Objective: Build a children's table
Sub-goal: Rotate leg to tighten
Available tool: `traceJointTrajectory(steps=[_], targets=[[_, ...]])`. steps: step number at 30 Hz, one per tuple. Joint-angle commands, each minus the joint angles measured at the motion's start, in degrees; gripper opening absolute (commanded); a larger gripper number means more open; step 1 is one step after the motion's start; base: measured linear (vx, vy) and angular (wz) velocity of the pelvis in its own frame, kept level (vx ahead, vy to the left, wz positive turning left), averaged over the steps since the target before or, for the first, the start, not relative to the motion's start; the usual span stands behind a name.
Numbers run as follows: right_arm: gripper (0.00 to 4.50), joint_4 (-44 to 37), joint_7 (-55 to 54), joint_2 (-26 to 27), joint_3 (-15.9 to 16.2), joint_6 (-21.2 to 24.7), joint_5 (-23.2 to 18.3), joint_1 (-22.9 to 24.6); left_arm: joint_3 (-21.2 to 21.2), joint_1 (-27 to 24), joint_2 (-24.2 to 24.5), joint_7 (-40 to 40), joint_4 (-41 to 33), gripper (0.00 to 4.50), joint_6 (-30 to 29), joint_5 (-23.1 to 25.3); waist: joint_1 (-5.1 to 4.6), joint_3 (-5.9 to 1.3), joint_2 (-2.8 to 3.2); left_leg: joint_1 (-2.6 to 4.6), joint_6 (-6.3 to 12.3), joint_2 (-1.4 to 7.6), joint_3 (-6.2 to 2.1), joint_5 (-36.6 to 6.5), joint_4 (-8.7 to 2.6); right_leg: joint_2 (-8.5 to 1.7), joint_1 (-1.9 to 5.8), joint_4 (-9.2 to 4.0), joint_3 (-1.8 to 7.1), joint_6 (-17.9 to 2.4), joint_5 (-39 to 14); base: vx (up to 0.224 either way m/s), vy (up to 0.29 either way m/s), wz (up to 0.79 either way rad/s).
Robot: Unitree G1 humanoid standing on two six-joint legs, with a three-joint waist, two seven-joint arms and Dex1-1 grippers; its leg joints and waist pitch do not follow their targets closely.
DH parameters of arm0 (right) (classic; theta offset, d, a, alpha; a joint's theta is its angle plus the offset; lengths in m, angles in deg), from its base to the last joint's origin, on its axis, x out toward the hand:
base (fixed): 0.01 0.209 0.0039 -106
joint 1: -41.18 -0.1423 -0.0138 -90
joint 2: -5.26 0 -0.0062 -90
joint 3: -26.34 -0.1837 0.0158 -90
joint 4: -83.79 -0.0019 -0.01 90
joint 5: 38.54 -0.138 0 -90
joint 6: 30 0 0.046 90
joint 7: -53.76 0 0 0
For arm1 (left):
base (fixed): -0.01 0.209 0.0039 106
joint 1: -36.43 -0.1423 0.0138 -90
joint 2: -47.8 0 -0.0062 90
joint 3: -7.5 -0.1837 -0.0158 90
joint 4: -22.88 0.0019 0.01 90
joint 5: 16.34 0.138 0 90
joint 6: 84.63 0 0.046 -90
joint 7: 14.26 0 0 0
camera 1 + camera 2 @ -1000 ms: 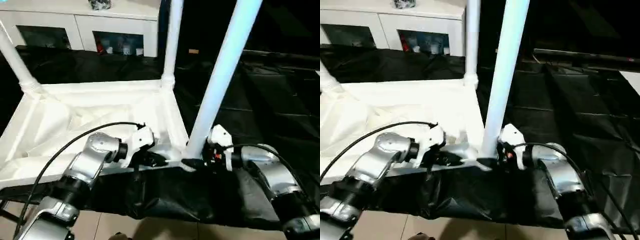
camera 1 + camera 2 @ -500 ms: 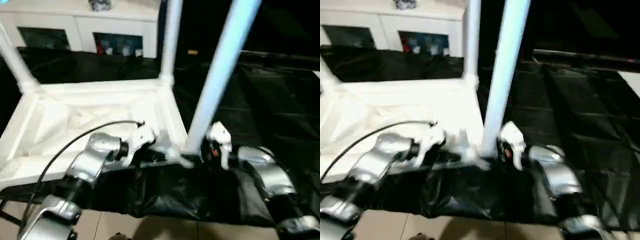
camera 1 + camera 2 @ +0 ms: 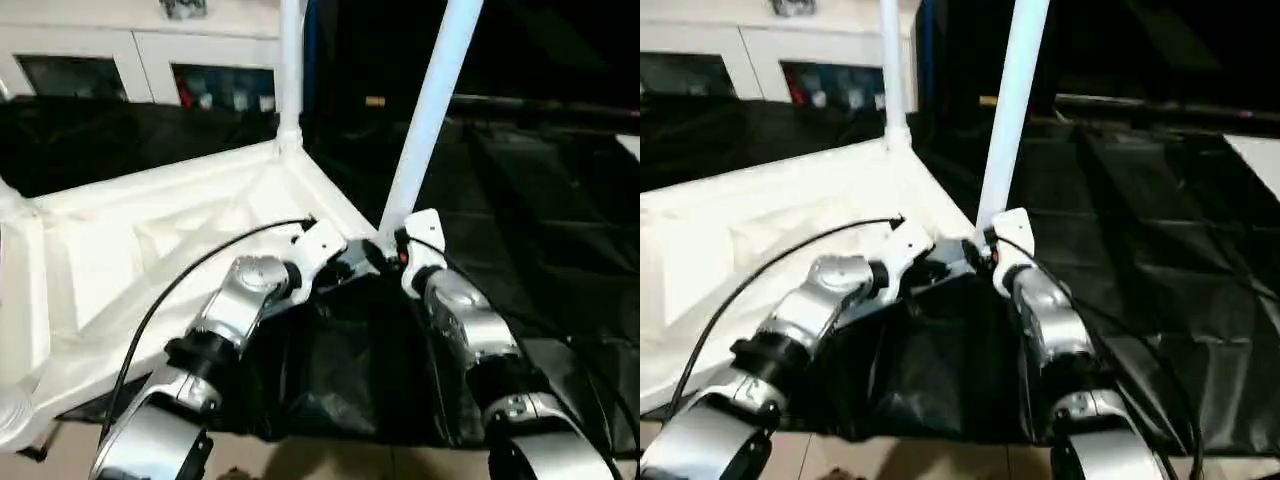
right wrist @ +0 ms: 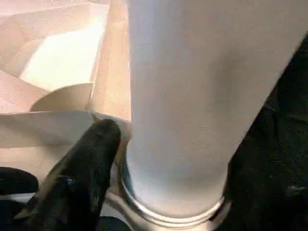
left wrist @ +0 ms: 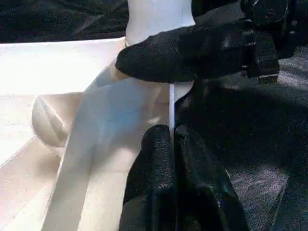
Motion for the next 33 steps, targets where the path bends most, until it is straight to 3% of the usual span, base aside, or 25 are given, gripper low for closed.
traceJointTrajectory(steps=[1,4,11,16,20,22,25,27,33], targets=[[3.76,0.7,4.6,4.2,5.2,-0.2,0.4,-0.2,-1.3,2.1,-2.5,-0.2,-0.4,0.0,2.9,-1.1,0.08,-3.9,-0.28,0.51,3.11,1.99,-0.4,-9.5,-3.73,-4.58,2.92,-4.36,2.75,-12.4,-10.2,0.0,0.0,0.0],[3.94,0.0,7.7,1.9,6.1,-2.1,0.9,0.3,-0.9,0.9,-0.6,-3.7,-1.7,0.0,4.0,-2.3,0.06,-3.8,-0.32,0.44,2.45,1.95,-0.5,-11.4,-3.85,-4.75,3.01,-4.72,2.78,-11.2,-14.2,0.0,0.0,0.0],[3.94,-1.6,17.0,-3.0,7.1,-6.0,0.8,1.3,-0.8,-1.3,3.1,-9.9,-4.1,0.0,5.2,-4.0,-0.16,-3.9,-0.19,0.32,3.47,2.11,-0.41,-10.2,-3.68,-4.66,3.07,-4.29,2.87,-12.5,-10.5,0.0,0.0,0.0],[3.94,-7.0,30.0,-7.8,8.5,-5.7,-2.7,4.0,-0.6,-2.7,6.2,-15.2,-6.3,0.0,6.2,-5.8,0.11,-3.82,-0.3,0.51,4.28,2.26,-0.38,-10.7,-3.65,-4.56,3.14,-4.28,2.86,-13.1,-10.1,0.0,0.0,0.0],[3.94,-11.4,39.4,-11.6,9.9,-4.8,-5.3,6.9,-1.2,-4.4,8.7,-21.1,-9.3,0.0,6.1,-7.4,0.37,-3.67,-0.41,0.57,4.52,2.42,-0.4,-11.5,-3.76,-4.68,2.9,-4.46,2.89,-12.5,-13.1,0.0,0.0,0.0],[3.61,-12.1,40.7,-12.2,10.1,-4.7,-5.4,7.4,-1.4,-4.7,9.2,-22.1,-9.8,0.0,6.0,-7.6,0.41,-3.6,-0.42,0.62,4.26,2.4,-0.36,-11.9,-3.79,-4.64,2.73,-4.59,2.92,-12.3,-14.2,0.0,0.0,0.0],[3.56,-14.5,44.1,-14.0,10.9,-3.4,-6.2,8.9,-1.7,-5.6,10.5,-24.2,-11.2,0.0,5.7,-8.1,0.53,-3.52,-0.44,0.84,3.54,2.39,-0.38,-12.8,-3.87,-4.58,2.57,-4.84,2.89,-11.8,-16.6,0.0,0.0,0.0],[3.2,-15.7,45.7,-14.9,11.3,-2.7,-6.5,9.6,-1.7,-6.0,11.2,-25.2,-11.8,0.0,5.5,-8.3,0.65,-3.44,-0.44,0.74,3.5,2.46,-0.46,-13.2,-4.02,-4.61,2.59,-4.93,2.9,-11.3,-17.4,0.0,0.0,0.0],[2.73,-18.9,50.1,-17.5,12.7,-0.8,-7.1,11.2,-1.7,-6.9,12.9,-27.9,-13.3,0.0,4.5,-8.9,1.05,-3.54,-0.37,0.7,3.2,2.38,-0.49,-12.5,-4.0,-4.64,2.59,-4.92,2.88,-10.7,-17.6,0.0,0.0,0.0]])
